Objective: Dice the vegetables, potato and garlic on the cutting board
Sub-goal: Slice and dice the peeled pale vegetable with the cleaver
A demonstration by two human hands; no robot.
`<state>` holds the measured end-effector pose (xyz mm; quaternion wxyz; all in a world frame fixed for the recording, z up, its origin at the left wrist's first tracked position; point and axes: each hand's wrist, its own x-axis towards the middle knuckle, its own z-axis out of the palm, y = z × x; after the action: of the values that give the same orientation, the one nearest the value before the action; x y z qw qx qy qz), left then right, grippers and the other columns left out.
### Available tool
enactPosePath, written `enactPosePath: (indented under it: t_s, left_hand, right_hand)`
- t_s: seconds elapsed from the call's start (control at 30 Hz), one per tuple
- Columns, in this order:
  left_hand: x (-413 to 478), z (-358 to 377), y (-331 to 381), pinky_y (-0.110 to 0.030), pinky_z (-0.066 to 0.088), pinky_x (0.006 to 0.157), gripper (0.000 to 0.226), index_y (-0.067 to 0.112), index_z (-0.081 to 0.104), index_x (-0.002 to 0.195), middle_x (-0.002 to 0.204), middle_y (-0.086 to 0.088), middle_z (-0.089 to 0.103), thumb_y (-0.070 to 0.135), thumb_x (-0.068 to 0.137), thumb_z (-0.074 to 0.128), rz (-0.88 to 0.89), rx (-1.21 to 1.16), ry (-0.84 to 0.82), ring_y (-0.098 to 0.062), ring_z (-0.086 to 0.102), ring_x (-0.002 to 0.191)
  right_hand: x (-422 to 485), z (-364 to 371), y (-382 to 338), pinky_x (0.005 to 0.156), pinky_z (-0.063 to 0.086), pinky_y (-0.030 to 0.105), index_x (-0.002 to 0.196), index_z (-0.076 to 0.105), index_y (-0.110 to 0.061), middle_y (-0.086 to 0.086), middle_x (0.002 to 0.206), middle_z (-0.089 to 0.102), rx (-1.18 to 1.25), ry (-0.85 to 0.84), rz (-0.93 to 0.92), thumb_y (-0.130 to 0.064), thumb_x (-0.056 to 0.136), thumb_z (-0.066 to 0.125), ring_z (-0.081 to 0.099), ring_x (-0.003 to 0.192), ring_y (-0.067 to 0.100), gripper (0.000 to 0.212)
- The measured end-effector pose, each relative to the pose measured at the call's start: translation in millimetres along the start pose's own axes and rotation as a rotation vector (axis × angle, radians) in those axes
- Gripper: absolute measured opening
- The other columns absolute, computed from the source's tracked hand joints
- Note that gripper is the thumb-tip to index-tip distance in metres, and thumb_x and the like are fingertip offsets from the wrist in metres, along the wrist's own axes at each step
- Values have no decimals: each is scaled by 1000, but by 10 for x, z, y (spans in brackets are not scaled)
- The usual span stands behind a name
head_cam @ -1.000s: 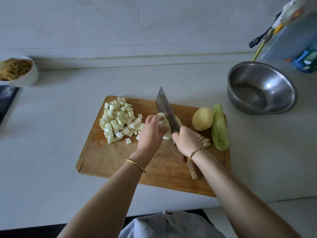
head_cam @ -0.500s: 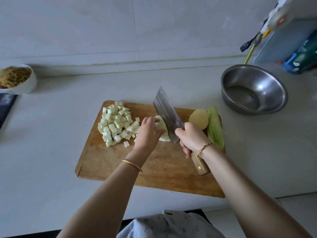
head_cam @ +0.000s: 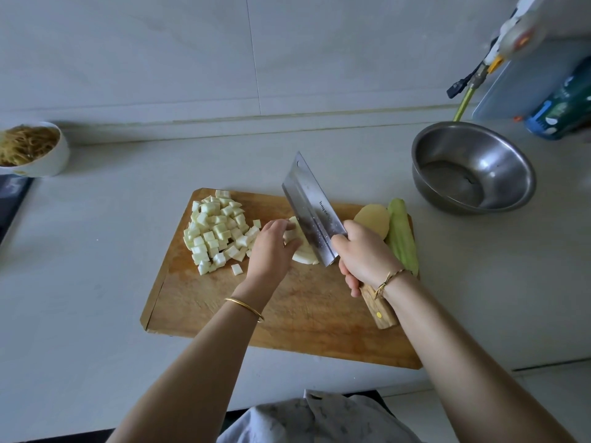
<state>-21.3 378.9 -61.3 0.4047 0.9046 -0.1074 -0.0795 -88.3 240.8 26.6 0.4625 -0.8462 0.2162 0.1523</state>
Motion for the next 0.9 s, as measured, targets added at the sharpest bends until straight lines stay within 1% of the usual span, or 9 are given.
enactPosePath:
  t_s: [0.17, 0.3, 0.47, 0.6, 0.63, 0.7, 0.77, 0.83, 0.9]
  left_hand:
    - [-3, 16, -17, -33, 50, 83, 27, 6, 61, 111, 118, -4, 52, 17, 87, 67, -2, 2, 17, -19, 56, 96]
    - [-17, 33, -7, -32, 49, 81, 25, 6, 62, 111, 116, -4, 54, 17, 88, 66, 4, 36, 30, -20, 57, 94]
    - [-30, 54, -10, -22, 39, 73, 27, 7, 62, 113, 115, -2, 54, 19, 90, 64, 18, 71, 55, -13, 53, 90]
    - [-43, 55, -16, -21, 39, 71, 25, 7, 61, 112, 114, -3, 54, 18, 90, 63, 22, 74, 64, -12, 52, 90]
    - [-47, 54, -11, -22, 39, 70, 24, 7, 61, 112, 114, -2, 53, 18, 90, 63, 21, 76, 64, -12, 52, 90]
    - [-50, 53, 1, -21, 37, 69, 25, 9, 61, 114, 116, 0, 52, 19, 91, 62, 12, 74, 63, -10, 50, 90]
    - [-51, 63, 0, -19, 35, 70, 27, 10, 60, 116, 118, 0, 52, 20, 91, 62, 5, 58, 64, -8, 48, 89]
    - [-45, 59, 10, -18, 34, 72, 28, 9, 59, 117, 119, 0, 52, 21, 91, 62, 9, 67, 58, -9, 49, 92]
    - [-32, 54, 9, -20, 38, 73, 30, 8, 59, 118, 121, -2, 52, 21, 91, 62, 17, 80, 46, -14, 53, 95]
  right_hand:
    - [-3, 23, -53, 32, 38, 21, 96, 41, -8, 11, 65, 47, -37, -37, 37, -12, 94, 31, 42, 28, 14, 11]
    - [20, 12, -141, 31, 38, 21, 96, 40, -7, 12, 66, 46, -61, -71, 66, -10, 93, 30, 41, 26, 13, 11]
    - [76, 30, -271, 37, 46, 29, 105, 41, 7, 19, 69, 51, -142, -108, 97, -8, 94, 29, 47, 35, 20, 21]
    - [165, 133, -309, 35, 44, 26, 107, 44, -3, 14, 68, 53, -237, -129, 101, -11, 97, 30, 52, 39, 21, 19]
    - [192, 163, -281, 34, 44, 25, 104, 44, -3, 13, 67, 53, -246, -126, 107, -11, 98, 30, 52, 40, 21, 18]
    - [224, 252, -191, 35, 42, 24, 88, 43, -3, 11, 66, 52, -236, -103, 110, -13, 97, 32, 54, 43, 23, 17]
    - [228, 357, -58, 42, 39, 26, 73, 40, -10, 6, 67, 50, -285, -49, 68, -15, 98, 36, 55, 55, 24, 26]
    - [237, 430, 47, 45, 31, 27, 68, 37, -15, 2, 67, 46, -298, 12, 40, -16, 98, 40, 49, 58, 18, 30]
    - [231, 434, 89, 46, 28, 27, 68, 36, -15, 1, 68, 46, -276, 28, 33, -16, 97, 42, 43, 56, 12, 30]
